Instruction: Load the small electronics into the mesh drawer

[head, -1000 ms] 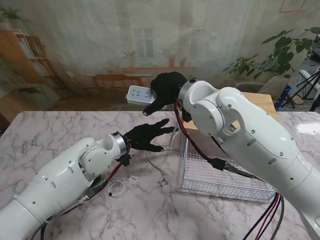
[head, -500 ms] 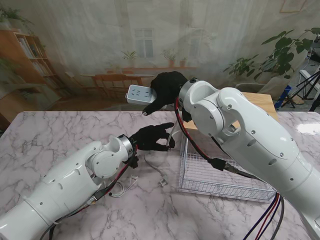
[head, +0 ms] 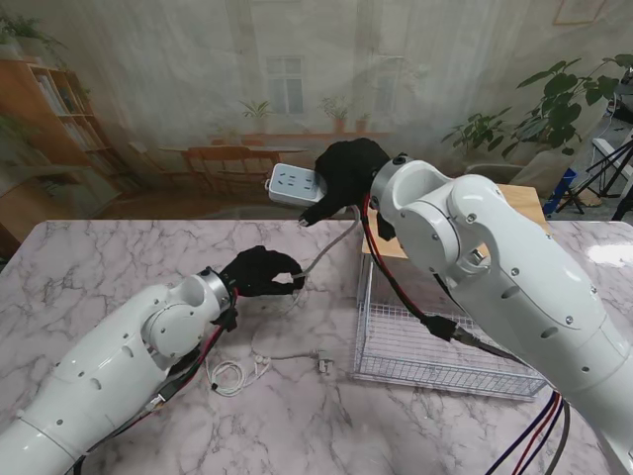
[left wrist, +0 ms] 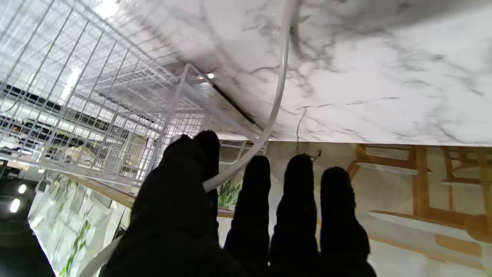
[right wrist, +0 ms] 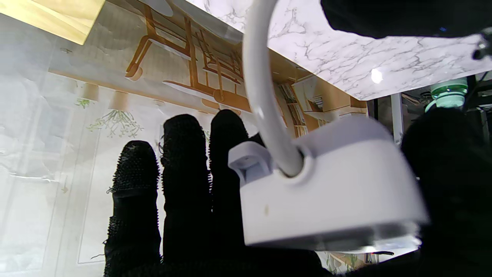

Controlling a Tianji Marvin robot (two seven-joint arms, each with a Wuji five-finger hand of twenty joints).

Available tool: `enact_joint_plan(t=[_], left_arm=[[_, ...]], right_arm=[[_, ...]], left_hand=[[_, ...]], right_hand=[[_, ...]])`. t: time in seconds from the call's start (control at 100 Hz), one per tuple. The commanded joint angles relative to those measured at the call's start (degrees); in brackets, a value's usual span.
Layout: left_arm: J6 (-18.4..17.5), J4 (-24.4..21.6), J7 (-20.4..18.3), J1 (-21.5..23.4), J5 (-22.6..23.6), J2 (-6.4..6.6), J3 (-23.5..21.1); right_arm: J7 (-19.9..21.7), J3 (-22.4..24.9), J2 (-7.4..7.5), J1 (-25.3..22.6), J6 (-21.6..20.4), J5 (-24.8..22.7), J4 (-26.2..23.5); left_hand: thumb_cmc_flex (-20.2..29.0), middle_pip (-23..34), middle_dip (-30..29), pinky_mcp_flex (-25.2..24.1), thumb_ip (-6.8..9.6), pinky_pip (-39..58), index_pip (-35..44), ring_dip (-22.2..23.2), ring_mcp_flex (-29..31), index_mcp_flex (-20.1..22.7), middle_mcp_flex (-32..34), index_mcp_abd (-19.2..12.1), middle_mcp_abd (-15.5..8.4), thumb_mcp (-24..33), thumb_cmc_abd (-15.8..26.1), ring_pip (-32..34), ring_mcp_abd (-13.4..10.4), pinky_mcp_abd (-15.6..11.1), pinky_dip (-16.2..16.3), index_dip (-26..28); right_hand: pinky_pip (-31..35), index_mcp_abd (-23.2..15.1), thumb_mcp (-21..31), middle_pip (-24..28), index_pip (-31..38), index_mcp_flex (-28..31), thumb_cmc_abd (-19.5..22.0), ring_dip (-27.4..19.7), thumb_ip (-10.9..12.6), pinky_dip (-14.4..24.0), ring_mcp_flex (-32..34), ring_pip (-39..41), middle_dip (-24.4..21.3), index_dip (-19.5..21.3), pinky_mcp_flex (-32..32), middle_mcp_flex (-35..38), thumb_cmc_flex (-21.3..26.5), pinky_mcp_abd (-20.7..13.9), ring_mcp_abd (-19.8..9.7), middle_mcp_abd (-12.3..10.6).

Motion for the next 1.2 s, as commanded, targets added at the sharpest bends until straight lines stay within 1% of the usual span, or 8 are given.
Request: enact_joint_plan(t=[0.0, 0.09, 0.15, 0.27, 0.36, 0.59, 0.92, 1.19], left_arm=[[-0.76, 0.24, -0.99, 1.50, -0.11, 1.64, -1.03], [-2.10, -0.68, -0.49, 3.77, 2.40, 2.09, -4.02], [-3.02, -1.46, 0.07, 5.35, 3.68, 2.29, -6.03], [-5.85, -3.85, 1.51, 8.72, 6.42, 2.59, -10.22], [-8.81, -6.81, 1.76, 11.44, 7.98, 2.85, -13.52], [-14.51, -13.58, 2.79, 15.89, 11.06, 3.04, -19.33], [-15.50, -17.22, 5.27, 15.69, 12.80, 2.67, -22.53], [-17.03, -21.57, 3.62, 13.64, 12.81, 2.67, -24.92]], right_arm=[[-0.19, 0.64, 0.50, -0.71, -0.27, -1.72, 0.05], [-0.58, 1.24, 0.56, -1.39, -1.01, -3.23, 0.41], [-0.21, 1.25, 0.63, -1.44, -0.69, -2.84, 0.67], [-0.37, 1.15, 0.66, -1.54, -1.03, -3.73, 1.51], [-0.47, 0.57, 0.69, -1.32, -1.55, -4.44, 2.41], [-1.32, -1.49, 0.73, -0.60, -3.41, -7.18, 5.59], [-2.00, -1.97, 1.07, -1.90, -5.95, -11.10, 7.32], [-2.12, -2.61, 1.36, -2.72, -7.48, -13.26, 8.42]], left_hand=[[2.50, 1.84, 1.88, 0.99, -0.37, 2.86, 0.80, 2.10, 2.28, 0.88, 3.34, 2.85, -1.29, 0.20, 1.83, 2.24, 0.60, 1.38, 2.06, 0.76], [3.40, 5.91, 5.47, 4.20, -0.26, 7.00, 0.76, 7.01, 8.04, 0.71, 9.49, 2.49, -1.16, 0.53, 2.19, 7.24, 1.13, 2.03, 4.72, 1.08], [3.85, 9.70, 11.00, 6.31, -0.29, 10.13, 1.14, 11.51, 11.37, 1.01, 13.43, 2.78, -2.19, 0.55, 1.98, 11.54, 1.81, 2.42, 6.36, 1.22], [4.06, 16.09, 17.09, 8.51, -0.41, 18.40, 2.00, 20.55, 13.91, 1.05, 15.72, 3.59, -2.87, 0.51, 1.90, 19.75, 1.24, 2.11, 11.58, 1.39], [4.64, 19.53, 19.33, 9.57, -0.48, 20.30, 2.22, 23.86, 15.01, 1.20, 16.53, 3.67, -3.30, 0.67, 1.83, 23.26, 0.89, 1.94, 13.04, 1.46], [5.65, 23.13, 22.91, 10.34, 0.31, 20.93, 2.48, 28.41, 16.04, 1.56, 17.43, 3.24, -3.49, 1.85, 0.98, 27.40, 0.54, 1.75, 13.60, 1.72], [5.65, 23.90, 25.10, 10.64, 0.90, 21.56, 3.32, 30.62, 16.54, 1.62, 18.01, 3.35, -3.16, 3.06, 0.18, 28.78, 0.77, 1.87, 14.00, 3.66], [5.37, 23.88, 25.50, 10.87, 1.04, 21.75, 3.28, 31.00, 16.85, 1.86, 18.40, 3.24, -3.22, 3.42, -0.13, 28.91, 0.57, 1.54, 14.11, 4.09]], right_hand=[[-0.07, -7.71, 17.06, 3.80, 7.06, 10.11, 14.83, 1.37, 1.35, -0.36, -0.92, 4.61, 1.03, 1.16, -0.79, 0.93, 12.11, 0.37, -0.71, -6.13], [-0.03, -7.97, 17.13, 3.75, 7.08, 10.18, 14.84, 1.43, 1.37, -0.33, -0.82, 4.75, 1.01, 1.17, -0.65, 0.99, 11.99, 0.29, -0.91, -6.23], [-0.10, -7.91, 17.13, 3.74, 7.06, 10.13, 14.88, 1.46, 1.36, -0.35, -0.94, 4.78, 1.02, 1.17, -0.76, 0.88, 12.06, 0.31, -0.90, -6.21], [-0.12, -7.82, 17.09, 3.82, 7.06, 10.12, 14.90, 1.49, 1.36, -0.34, -0.97, 4.83, 1.06, 1.17, -0.70, 0.91, 12.02, 0.28, -0.90, -6.17], [-0.13, -7.83, 17.08, 3.88, 7.07, 10.13, 14.85, 1.49, 1.36, -0.34, -0.96, 4.84, 1.09, 1.18, -0.70, 0.96, 11.98, 0.29, -0.93, -6.26], [-0.07, -8.28, 17.17, 3.97, 7.18, 10.10, 14.97, 1.55, 1.40, -0.30, -0.91, 5.00, 1.10, 1.25, -0.45, 1.05, 11.71, 0.07, -1.31, -6.54], [-0.03, -8.34, 17.36, 4.11, 7.32, 10.16, 14.88, 1.70, 1.43, -0.27, -0.94, 5.31, 1.07, 1.17, -0.38, 1.12, 11.55, -0.02, -1.56, -6.66], [-0.12, -8.32, 17.41, 4.18, 7.41, 10.19, 14.88, 1.82, 1.45, -0.32, -0.97, 5.55, 1.06, 1.11, -0.44, 1.16, 11.51, -0.09, -1.56, -6.78]])
